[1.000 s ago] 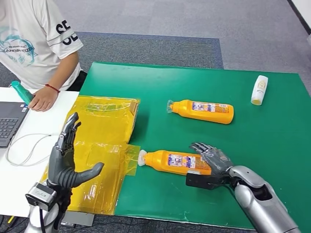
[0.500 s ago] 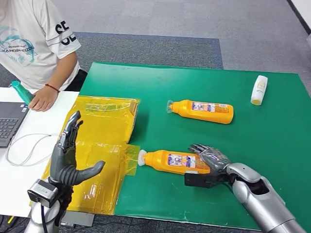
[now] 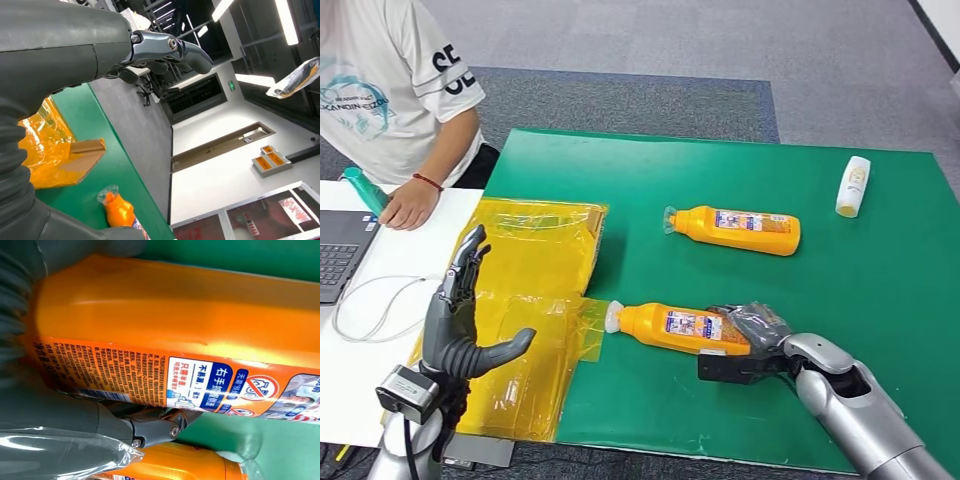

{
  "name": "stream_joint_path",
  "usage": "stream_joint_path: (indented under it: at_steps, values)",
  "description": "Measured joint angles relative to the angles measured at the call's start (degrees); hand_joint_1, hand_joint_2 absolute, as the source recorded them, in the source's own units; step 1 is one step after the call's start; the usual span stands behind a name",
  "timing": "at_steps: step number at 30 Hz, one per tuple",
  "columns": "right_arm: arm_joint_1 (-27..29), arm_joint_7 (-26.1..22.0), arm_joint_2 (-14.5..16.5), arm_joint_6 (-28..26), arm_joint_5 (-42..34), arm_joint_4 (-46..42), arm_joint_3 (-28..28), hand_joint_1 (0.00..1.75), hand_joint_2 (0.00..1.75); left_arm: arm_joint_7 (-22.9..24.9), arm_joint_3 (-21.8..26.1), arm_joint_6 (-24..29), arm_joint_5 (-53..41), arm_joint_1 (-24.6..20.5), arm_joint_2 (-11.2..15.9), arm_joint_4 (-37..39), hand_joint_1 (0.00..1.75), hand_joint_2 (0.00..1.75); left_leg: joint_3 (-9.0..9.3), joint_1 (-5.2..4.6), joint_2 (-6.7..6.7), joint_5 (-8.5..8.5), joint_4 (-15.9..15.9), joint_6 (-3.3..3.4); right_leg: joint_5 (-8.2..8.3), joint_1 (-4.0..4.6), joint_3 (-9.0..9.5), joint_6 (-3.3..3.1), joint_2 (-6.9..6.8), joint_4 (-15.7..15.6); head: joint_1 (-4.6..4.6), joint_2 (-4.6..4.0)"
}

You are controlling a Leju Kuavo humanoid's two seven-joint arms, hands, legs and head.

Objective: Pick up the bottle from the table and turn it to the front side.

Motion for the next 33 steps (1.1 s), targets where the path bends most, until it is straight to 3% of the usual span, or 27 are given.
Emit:
stream_joint_path:
  at_steps: [6,12,16,23,25,27,29,33]
  values:
    - [0.76,-1.15,0.01,-1.74,-3.88,-0.02,-0.38,1.75,1.75,0.00,-0.02,0.10,0.00,-0.03,0.21,0.00,0.00,1.75,0.00,0.00,0.00,-0.02,0.00,0.01,-0.02,0.00,0.00,0.00,0.00,0.00,0.00,0.01]
    - [6.40,-9.50,0.86,0.26,-21.42,-1.85,-5.62,1.75,1.75,0.00,-0.14,0.46,0.00,0.34,0.50,0.00,0.00,1.75,-0.10,0.00,-0.03,-0.03,0.00,0.01,-0.04,0.00,-0.03,0.02,-0.02,0.01,0.00,0.01]
    - [9.80,-13.01,2.84,2.58,-30.25,-4.04,-10.63,1.75,1.75,0.05,-0.19,0.78,0.10,0.67,0.69,0.00,0.00,1.75,-0.12,0.00,-0.03,-0.04,0.00,0.01,-0.08,0.00,-0.07,0.02,-0.03,0.00,0.01,-0.01]
    - [14.16,-13.60,7.48,5.75,-38.09,-8.39,-19.77,1.75,1.75,1.00,-0.19,-0.17,1.81,1.52,0.76,0.22,0.00,1.75,-0.12,-0.01,-0.03,-0.06,0.00,0.01,-0.11,-0.01,-0.07,0.04,-0.03,0.00,0.02,0.01]
    - [14.75,-13.75,8.50,6.94,-38.83,-9.06,-21.37,1.75,1.75,0.93,-0.19,-4.41,5.92,1.31,0.91,1.04,0.00,1.75,-0.12,-0.01,-0.03,-0.06,0.00,0.01,-0.11,-0.01,-0.07,0.04,-0.03,0.00,0.01,0.01]
    - [14.75,-14.12,9.28,8.03,-39.17,-9.32,-22.15,1.75,1.75,0.36,-0.36,-12.34,12.15,0.38,1.60,3.07,0.00,1.75,-0.12,-0.01,-0.03,-0.05,0.00,0.00,-0.11,-0.01,-0.08,0.04,-0.03,0.00,0.01,0.00]
    - [14.18,-14.50,9.90,8.86,-39.29,-9.33,-22.31,1.75,1.75,-0.19,-0.94,-19.89,16.74,-1.44,2.91,6.22,0.00,1.75,-0.11,-0.01,-0.03,-0.04,0.00,-0.02,-0.10,0.00,-0.08,0.02,-0.02,0.01,0.01,0.00]
    - [12.30,-15.39,11.10,9.33,-38.59,-9.29,-21.93,1.75,1.75,-0.33,-2.46,-29.08,20.94,-6.34,5.18,13.49,0.00,1.75,-0.10,-0.01,-0.03,0.04,0.00,-0.03,-0.06,0.01,-0.08,0.00,-0.03,0.03,0.01,-0.01]
